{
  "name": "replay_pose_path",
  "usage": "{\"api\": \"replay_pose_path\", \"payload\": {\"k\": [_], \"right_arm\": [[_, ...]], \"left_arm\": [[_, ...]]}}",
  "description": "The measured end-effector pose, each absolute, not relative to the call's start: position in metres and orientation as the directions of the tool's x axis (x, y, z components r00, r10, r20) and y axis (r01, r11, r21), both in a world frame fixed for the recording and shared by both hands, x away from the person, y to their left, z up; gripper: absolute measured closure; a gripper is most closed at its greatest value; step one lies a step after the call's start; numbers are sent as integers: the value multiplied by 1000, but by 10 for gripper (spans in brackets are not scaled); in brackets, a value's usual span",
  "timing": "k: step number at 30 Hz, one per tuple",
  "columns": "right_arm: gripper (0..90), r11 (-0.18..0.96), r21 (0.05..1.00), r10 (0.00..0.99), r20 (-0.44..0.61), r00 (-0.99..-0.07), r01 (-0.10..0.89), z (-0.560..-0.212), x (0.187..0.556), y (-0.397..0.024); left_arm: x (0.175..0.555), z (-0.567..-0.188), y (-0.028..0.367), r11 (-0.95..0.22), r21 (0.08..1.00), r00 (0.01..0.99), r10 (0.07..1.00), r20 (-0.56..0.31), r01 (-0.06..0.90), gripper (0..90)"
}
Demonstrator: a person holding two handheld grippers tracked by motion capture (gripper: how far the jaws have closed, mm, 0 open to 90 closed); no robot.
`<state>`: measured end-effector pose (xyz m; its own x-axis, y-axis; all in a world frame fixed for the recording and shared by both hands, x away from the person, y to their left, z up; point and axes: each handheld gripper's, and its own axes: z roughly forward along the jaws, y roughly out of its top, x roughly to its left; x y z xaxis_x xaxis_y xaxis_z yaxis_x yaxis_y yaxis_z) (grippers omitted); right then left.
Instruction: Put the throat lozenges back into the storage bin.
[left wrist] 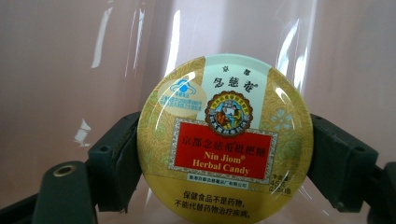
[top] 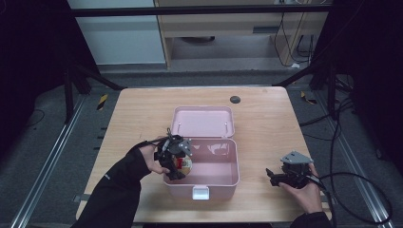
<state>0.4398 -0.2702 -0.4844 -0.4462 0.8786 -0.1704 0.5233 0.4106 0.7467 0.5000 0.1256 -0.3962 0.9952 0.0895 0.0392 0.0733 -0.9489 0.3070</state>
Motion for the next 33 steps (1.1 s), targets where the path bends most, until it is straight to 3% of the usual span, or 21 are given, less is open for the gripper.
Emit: {"api": "replay_pose_path", "payload": {"k": [18,25,33], "right_arm": [[42,403,749,880,-160,-448,526,-483,440,-271],[44,393,757,885,-159,-437,521,-481,439,-273],[47,377,764,895,-156,-418,523,-481,438,-276]], "left_arm": [[500,-396,126,-949,304,994,102,43,84,166],[494,-370,140,-898,428,984,151,89,100,197],[480,-336,176,-822,550,947,277,165,145,222]]}}
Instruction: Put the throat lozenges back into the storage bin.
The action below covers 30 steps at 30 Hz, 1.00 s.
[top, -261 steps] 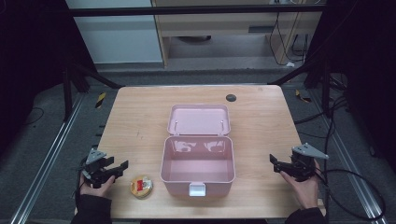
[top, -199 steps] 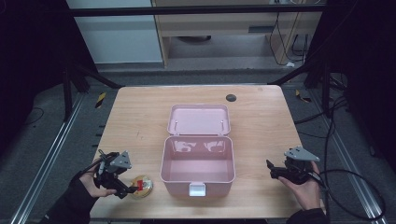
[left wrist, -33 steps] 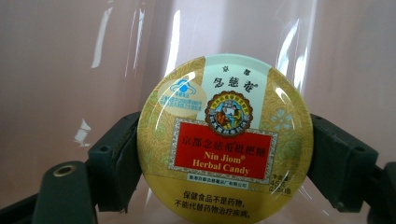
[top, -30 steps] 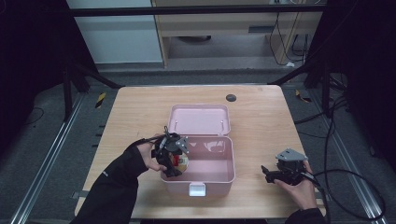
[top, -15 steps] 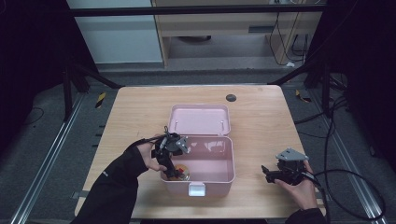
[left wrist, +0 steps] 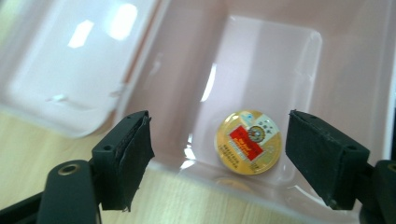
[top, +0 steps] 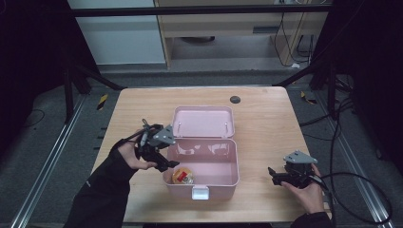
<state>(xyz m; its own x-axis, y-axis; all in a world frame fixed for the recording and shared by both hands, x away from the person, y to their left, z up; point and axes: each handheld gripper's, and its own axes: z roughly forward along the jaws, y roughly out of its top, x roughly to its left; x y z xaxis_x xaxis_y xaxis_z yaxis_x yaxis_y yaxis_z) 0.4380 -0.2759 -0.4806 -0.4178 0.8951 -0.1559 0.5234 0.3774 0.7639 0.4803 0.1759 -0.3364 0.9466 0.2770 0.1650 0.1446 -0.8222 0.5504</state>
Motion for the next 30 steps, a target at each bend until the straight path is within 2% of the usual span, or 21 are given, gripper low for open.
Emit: {"api": "replay_pose_path", "payload": {"k": [9,16,25,30], "right_arm": [[45,366,762,901,-147,-408,534,-481,436,-278],[46,367,760,901,-146,-408,537,-482,436,-278],[44,362,757,905,-145,-401,544,-484,436,-280],[43,356,757,908,-141,-395,548,-485,435,-281]], "left_arm": [[465,-340,236,-753,606,888,430,160,256,238],[458,-373,272,-674,643,818,561,124,364,254],[453,-421,294,-529,694,704,709,46,488,254],[452,-441,302,-443,712,593,804,46,545,256]]}}
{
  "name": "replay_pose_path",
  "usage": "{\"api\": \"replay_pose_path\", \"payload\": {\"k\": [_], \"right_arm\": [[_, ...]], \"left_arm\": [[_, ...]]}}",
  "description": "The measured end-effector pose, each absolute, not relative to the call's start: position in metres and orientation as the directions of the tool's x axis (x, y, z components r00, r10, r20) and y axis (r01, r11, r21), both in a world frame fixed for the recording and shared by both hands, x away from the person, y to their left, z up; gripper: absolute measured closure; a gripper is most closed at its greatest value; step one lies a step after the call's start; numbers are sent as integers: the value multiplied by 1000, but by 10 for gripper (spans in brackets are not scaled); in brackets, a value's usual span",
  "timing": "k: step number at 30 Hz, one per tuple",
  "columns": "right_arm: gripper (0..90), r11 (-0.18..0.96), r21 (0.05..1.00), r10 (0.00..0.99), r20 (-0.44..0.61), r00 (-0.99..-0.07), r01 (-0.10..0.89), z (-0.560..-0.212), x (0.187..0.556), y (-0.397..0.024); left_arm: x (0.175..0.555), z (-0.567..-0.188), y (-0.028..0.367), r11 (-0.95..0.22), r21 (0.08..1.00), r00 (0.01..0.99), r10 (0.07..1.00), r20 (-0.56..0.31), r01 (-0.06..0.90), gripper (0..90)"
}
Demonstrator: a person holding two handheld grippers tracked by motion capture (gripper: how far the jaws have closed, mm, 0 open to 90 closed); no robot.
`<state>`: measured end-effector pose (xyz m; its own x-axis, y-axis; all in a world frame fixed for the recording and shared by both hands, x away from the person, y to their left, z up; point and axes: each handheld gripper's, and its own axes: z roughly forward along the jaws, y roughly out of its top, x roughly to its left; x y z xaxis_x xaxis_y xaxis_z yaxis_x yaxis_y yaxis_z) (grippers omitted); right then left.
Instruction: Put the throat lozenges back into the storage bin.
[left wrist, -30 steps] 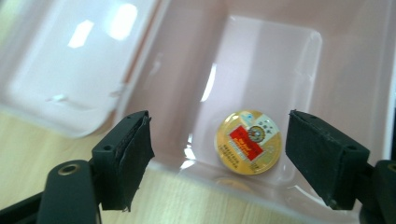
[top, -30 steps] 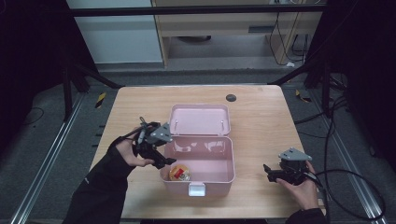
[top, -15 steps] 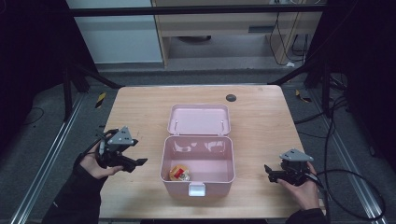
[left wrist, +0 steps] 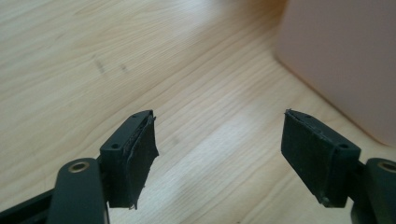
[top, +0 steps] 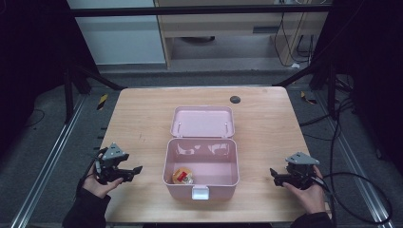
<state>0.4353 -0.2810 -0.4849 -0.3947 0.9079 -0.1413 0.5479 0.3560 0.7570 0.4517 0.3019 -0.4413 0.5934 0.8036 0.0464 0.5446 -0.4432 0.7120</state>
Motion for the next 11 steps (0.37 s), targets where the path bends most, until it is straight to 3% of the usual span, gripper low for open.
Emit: {"api": "replay_pose_path", "payload": {"k": [5,11], "right_arm": [[41,353,754,912,-144,-385,554,-487,435,-282],[42,339,741,923,-145,-356,579,-491,436,-284]], "left_arm": [[453,-455,318,-319,734,433,901,38,599,256],[450,-468,336,-214,746,292,956,27,630,241]]}}
